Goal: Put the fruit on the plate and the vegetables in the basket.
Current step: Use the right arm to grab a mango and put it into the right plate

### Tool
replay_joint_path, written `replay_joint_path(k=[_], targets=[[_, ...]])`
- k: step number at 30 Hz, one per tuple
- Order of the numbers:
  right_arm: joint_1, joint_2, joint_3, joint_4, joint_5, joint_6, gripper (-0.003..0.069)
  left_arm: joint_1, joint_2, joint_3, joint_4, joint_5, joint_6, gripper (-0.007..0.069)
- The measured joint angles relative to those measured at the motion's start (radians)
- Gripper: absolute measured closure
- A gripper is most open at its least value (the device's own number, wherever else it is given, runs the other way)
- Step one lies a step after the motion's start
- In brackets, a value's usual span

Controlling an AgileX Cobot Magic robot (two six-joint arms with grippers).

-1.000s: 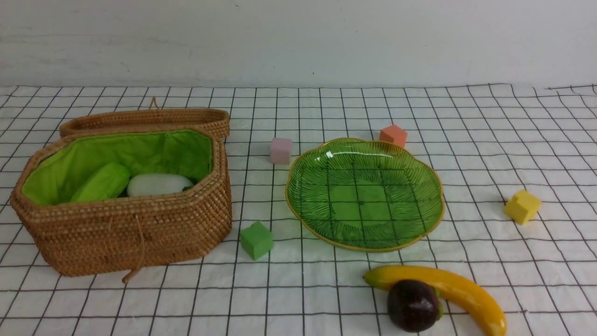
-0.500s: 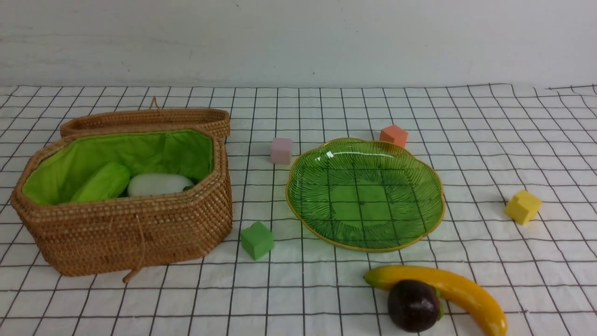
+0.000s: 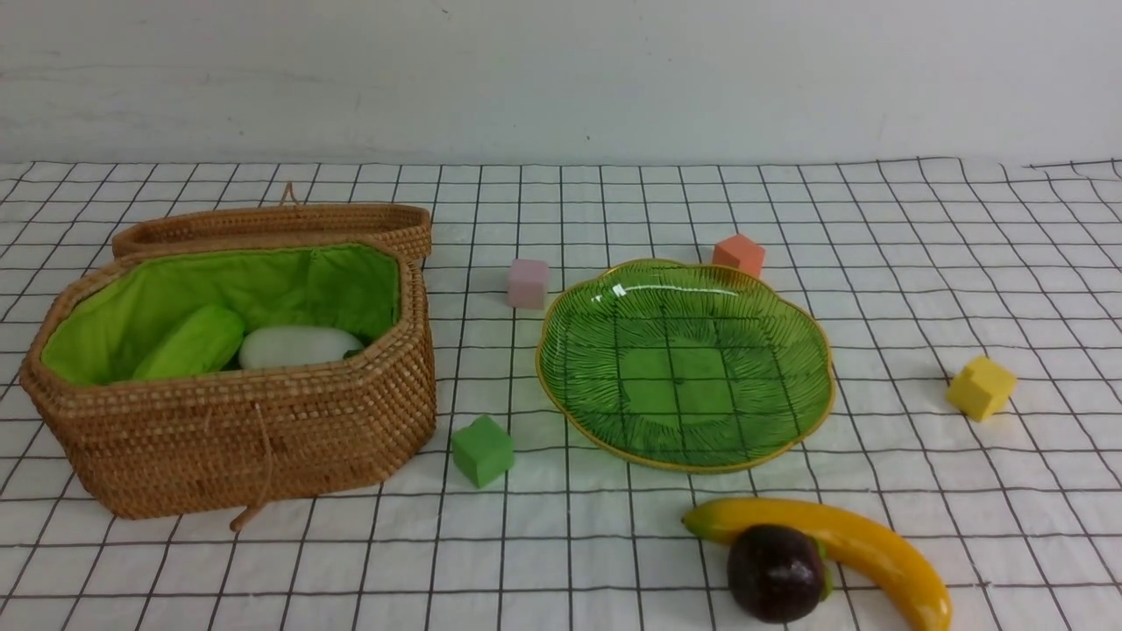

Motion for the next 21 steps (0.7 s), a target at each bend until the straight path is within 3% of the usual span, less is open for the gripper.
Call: replay_joint_path(k=[7, 9, 11, 12, 16, 17, 18, 19, 21], targets=[[0.134, 0.255, -0.030, 0.156, 0.189, -0.246, 0.0414, 0.000, 0.000, 0.000, 0.000, 0.001, 0.000, 0.0599], [0.272, 0.365, -0.030, 0.250, 0.305, -0.416, 0.0411, 0.000, 0.000, 0.000, 0.000, 0.001, 0.000, 0.0599], [0.368, 0.437, -0.030, 0.271, 0.368, -0.497, 0.0398, 0.000, 0.000, 0.000, 0.000, 0.002, 0.000, 0.0599], [0.368, 0.437, -0.030, 0.271, 0.368, -0.497, 0.0398, 0.000, 0.000, 0.000, 0.000, 0.002, 0.000, 0.0599], [0.618, 0.614, -0.033, 0.225, 0.439, -0.656, 0.0284, 0.000, 0.000, 0.000, 0.000, 0.002, 0.000, 0.0598], [0.640, 0.628, -0.034, 0.213, 0.441, -0.667, 0.0267, 0.000, 0.000, 0.000, 0.000, 0.002, 0.000, 0.0597], [0.730, 0.690, -0.035, 0.141, 0.443, -0.702, 0.0183, 0.000, 0.000, 0.000, 0.000, 0.002, 0.000, 0.0596], [0.740, 0.697, -0.035, 0.141, 0.442, -0.702, 0.0172, 0.000, 0.000, 0.000, 0.000, 0.002, 0.000, 0.0595], [0.830, 0.767, -0.036, 0.024, 0.428, -0.721, 0.0059, 0.000, 0.000, 0.000, 0.000, 0.002, 0.000, 0.0594]])
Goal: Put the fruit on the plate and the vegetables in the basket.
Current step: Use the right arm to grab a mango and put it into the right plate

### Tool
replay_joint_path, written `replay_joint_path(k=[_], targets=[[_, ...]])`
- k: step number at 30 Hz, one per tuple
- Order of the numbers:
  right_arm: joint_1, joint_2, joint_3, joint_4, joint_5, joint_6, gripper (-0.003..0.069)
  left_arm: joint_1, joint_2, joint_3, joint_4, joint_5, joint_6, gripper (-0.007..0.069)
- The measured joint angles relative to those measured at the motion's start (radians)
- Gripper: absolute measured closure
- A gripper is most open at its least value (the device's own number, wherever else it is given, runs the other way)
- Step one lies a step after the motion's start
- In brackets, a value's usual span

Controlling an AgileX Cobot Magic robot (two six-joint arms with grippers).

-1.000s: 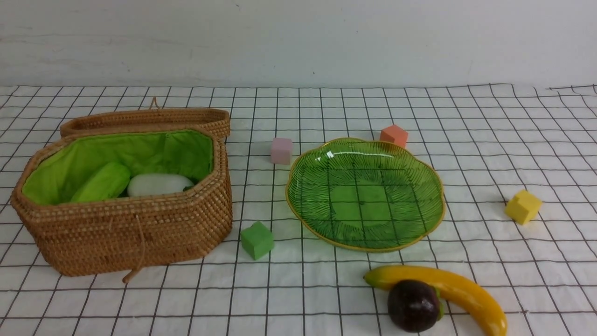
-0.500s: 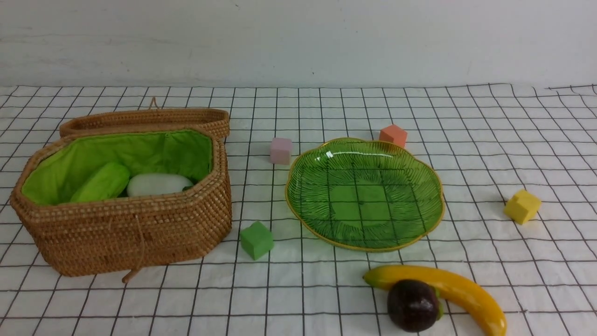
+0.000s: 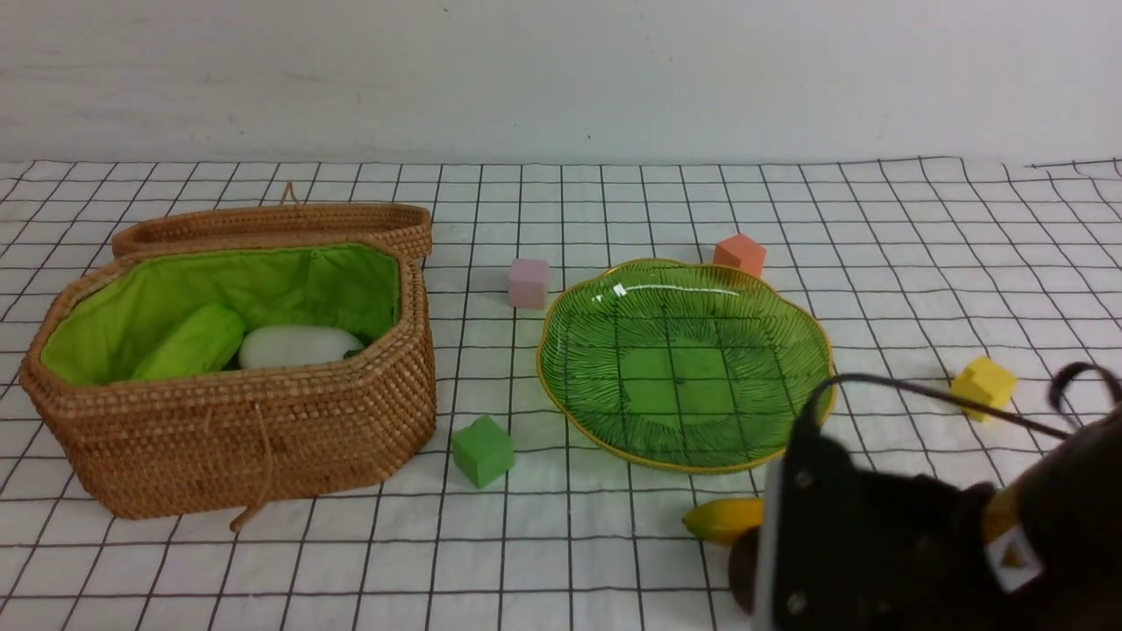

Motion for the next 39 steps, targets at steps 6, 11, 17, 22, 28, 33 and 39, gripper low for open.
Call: replay_joint_path(k=[6, 11, 17, 22, 28, 33, 39], targets=[[0.135, 0.140, -0.001, -0.163, -0.150, -0.020, -0.0018, 0.000, 0.000, 0.000, 0.000, 0.000, 0.000, 0.0587], [0.162, 0.288, -0.002, -0.170, -0.265, -0.072, -0.0018, 0.000, 0.000, 0.000, 0.000, 0.000, 0.000, 0.0585], [0.162, 0.475, -0.009, -0.170, -0.271, -0.107, 0.0022, 0.000, 0.000, 0.000, 0.000, 0.000, 0.000, 0.0582], [0.141, 0.510, -0.098, -0.121, -0.169, -0.108, 0.0064, 0.000, 0.000, 0.000, 0.000, 0.001, 0.000, 0.0575], [0.037, 0.466, -0.348, 0.001, -0.103, -0.042, 0.0064, 0.000, 0.000, 0.000, 0.000, 0.001, 0.000, 0.0566], [-0.175, 0.470, -0.595, 0.040, -0.192, 0.152, 0.0064, 0.000, 0.000, 0.000, 0.000, 0.001, 0.000, 0.0564], [-0.401, 0.586, -0.638, 0.035, -0.447, 0.320, 0.0064, 0.000, 0.000, 0.000, 0.000, 0.001, 0.000, 0.0554]])
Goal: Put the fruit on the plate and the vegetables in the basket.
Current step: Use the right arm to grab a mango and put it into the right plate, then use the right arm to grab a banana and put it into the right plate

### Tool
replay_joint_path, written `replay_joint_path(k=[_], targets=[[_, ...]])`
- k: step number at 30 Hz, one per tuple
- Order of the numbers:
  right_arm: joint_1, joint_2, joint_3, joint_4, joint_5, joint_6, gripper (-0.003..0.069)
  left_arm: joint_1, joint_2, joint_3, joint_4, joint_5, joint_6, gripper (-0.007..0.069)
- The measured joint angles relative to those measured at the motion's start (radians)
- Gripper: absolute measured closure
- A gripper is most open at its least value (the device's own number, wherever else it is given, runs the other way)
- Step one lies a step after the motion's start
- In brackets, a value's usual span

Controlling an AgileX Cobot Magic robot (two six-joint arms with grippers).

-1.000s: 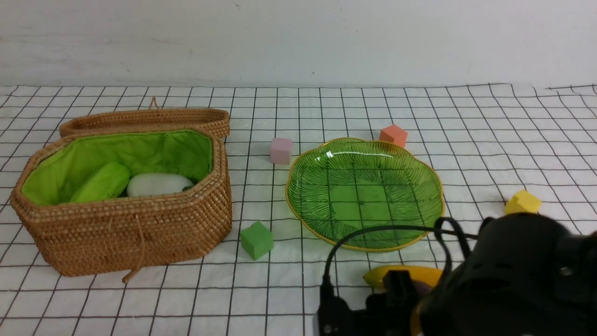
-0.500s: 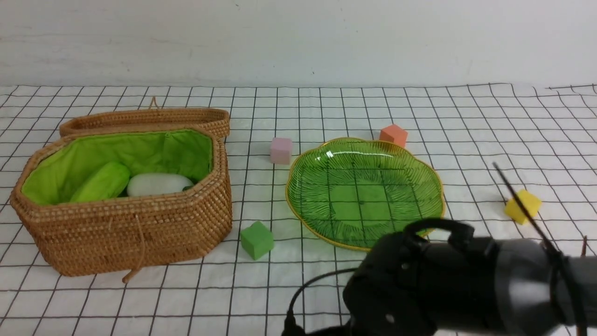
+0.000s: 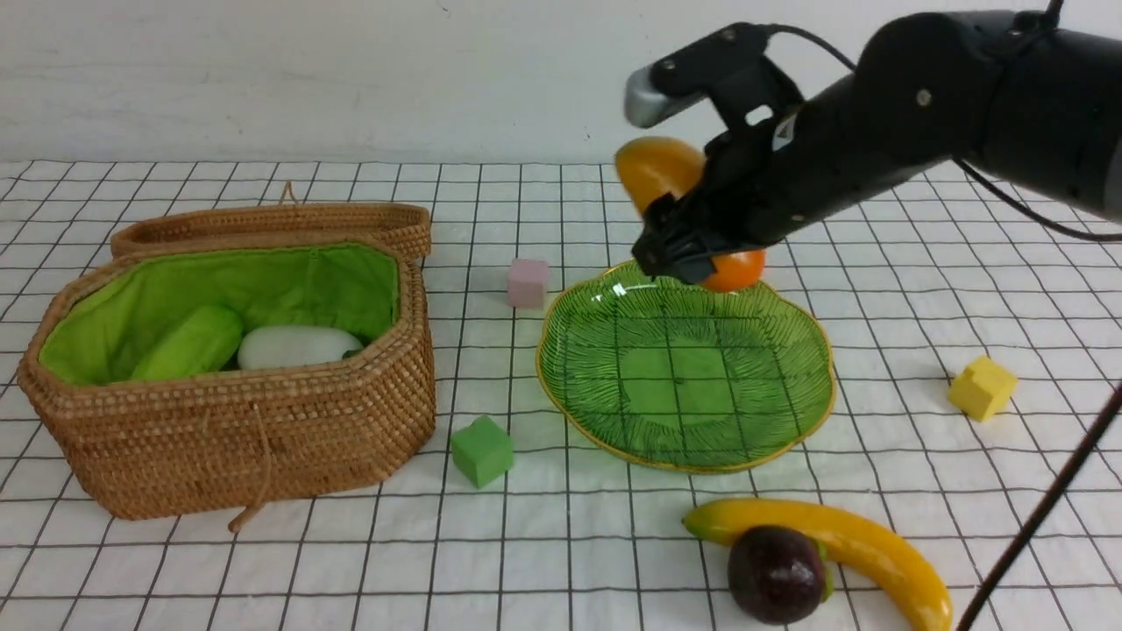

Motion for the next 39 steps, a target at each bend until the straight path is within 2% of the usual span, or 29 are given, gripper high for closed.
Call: replay_joint_path(k=[6, 9, 11, 13, 18, 20, 23, 28, 33, 35, 39], targets=[[-0.059, 0.178, 0.000, 0.027, -0.043, 0.011, 0.0064, 0.000, 0.000, 0.000, 0.000, 0.000, 0.000, 0.0547], [-0.062, 0.226, 0.000, 0.031, -0.040, 0.014, 0.0034, 0.000, 0.000, 0.000, 0.000, 0.000, 0.000, 0.0545], [-0.063, 0.244, 0.000, 0.025, -0.019, 0.014, -0.0015, 0.000, 0.000, 0.000, 0.000, 0.000, 0.000, 0.0545], [-0.064, 0.239, 0.000, 0.015, 0.008, 0.014, -0.0021, 0.000, 0.000, 0.000, 0.000, 0.000, 0.000, 0.0545], [-0.075, 0.168, 0.000, -0.050, 0.134, 0.018, -0.0010, 0.000, 0.000, 0.000, 0.000, 0.000, 0.000, 0.0542], [-0.105, 0.074, 0.000, -0.078, 0.250, 0.036, -0.0008, 0.000, 0.000, 0.000, 0.000, 0.000, 0.000, 0.0539], [-0.136, -0.007, 0.007, -0.076, 0.313, 0.047, -0.0006, 0.000, 0.000, 0.000, 0.000, 0.000, 0.000, 0.0536], [-0.174, -0.196, 0.174, -0.043, 0.364, -0.004, -0.0003, 0.000, 0.000, 0.000, 0.000, 0.000, 0.000, 0.0535], [-0.173, -0.219, 0.398, -0.017, 0.318, -0.035, 0.0004, 0.000, 0.000, 0.000, 0.000, 0.000, 0.000, 0.0532], [-0.173, -0.194, 0.520, -0.018, 0.214, -0.041, 0.0024, 0.000, 0.000, 0.000, 0.000, 0.000, 0.000, 0.0531], [-0.173, -0.137, 0.605, -0.018, 0.104, -0.078, 0.0083, 0.000, 0.000, 0.000, 0.000, 0.000, 0.000, 0.0527]])
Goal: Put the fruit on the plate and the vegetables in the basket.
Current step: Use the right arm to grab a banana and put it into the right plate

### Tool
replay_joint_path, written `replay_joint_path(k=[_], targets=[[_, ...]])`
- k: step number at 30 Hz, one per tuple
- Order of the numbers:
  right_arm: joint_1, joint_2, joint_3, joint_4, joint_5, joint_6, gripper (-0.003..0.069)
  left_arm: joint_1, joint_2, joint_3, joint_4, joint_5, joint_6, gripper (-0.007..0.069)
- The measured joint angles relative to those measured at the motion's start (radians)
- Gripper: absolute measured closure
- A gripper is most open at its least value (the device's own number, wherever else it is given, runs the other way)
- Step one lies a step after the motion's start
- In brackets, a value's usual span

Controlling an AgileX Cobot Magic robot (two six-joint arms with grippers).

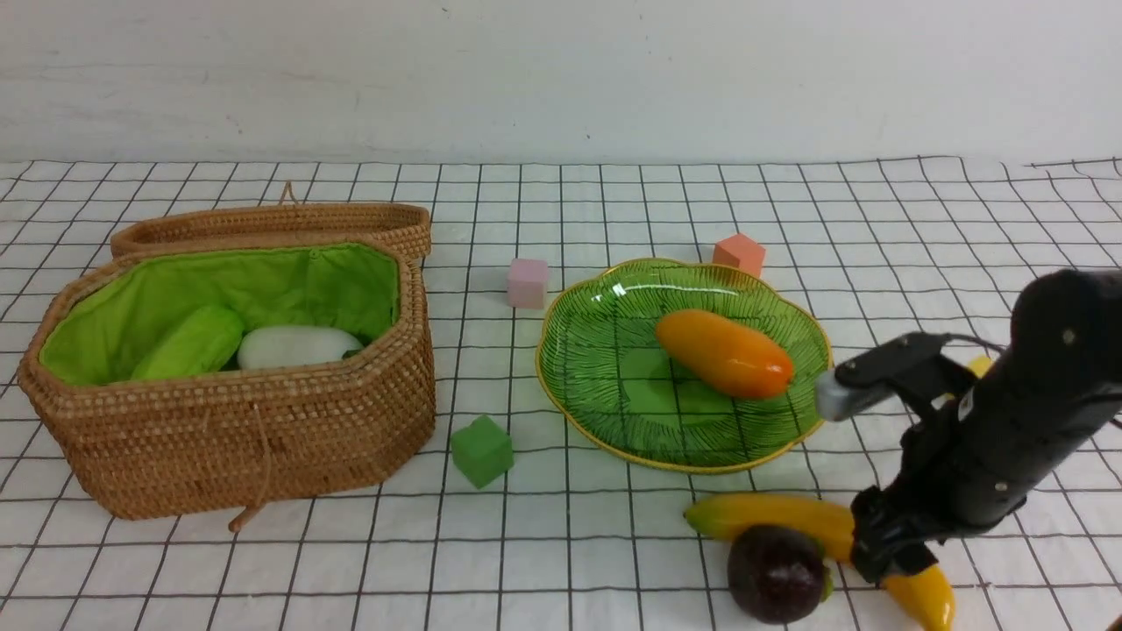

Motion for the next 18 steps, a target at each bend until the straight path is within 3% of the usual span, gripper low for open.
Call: replay_joint_path(k=[1, 6, 15, 18], targets=[[0.000, 0.003, 0.003, 0.000, -0.005, -0.004, 0.0092, 0.000, 0.000, 0.000, 0.000, 0.000, 0.000, 0.0526], [0.000, 0.033, 0.007, -0.003, -0.013, -0.062, 0.0350, 0.000, 0.000, 0.000, 0.000, 0.000, 0.000, 0.0519], [0.000, -0.095, -0.192, -0.076, 0.295, -0.130, 0.0334, 0.000, 0.000, 0.000, 0.000, 0.001, 0.000, 0.0512], [0.000, -0.127, -0.281, -0.080, 0.304, -0.139, 0.0334, 0.000, 0.000, 0.000, 0.000, 0.001, 0.000, 0.0511]])
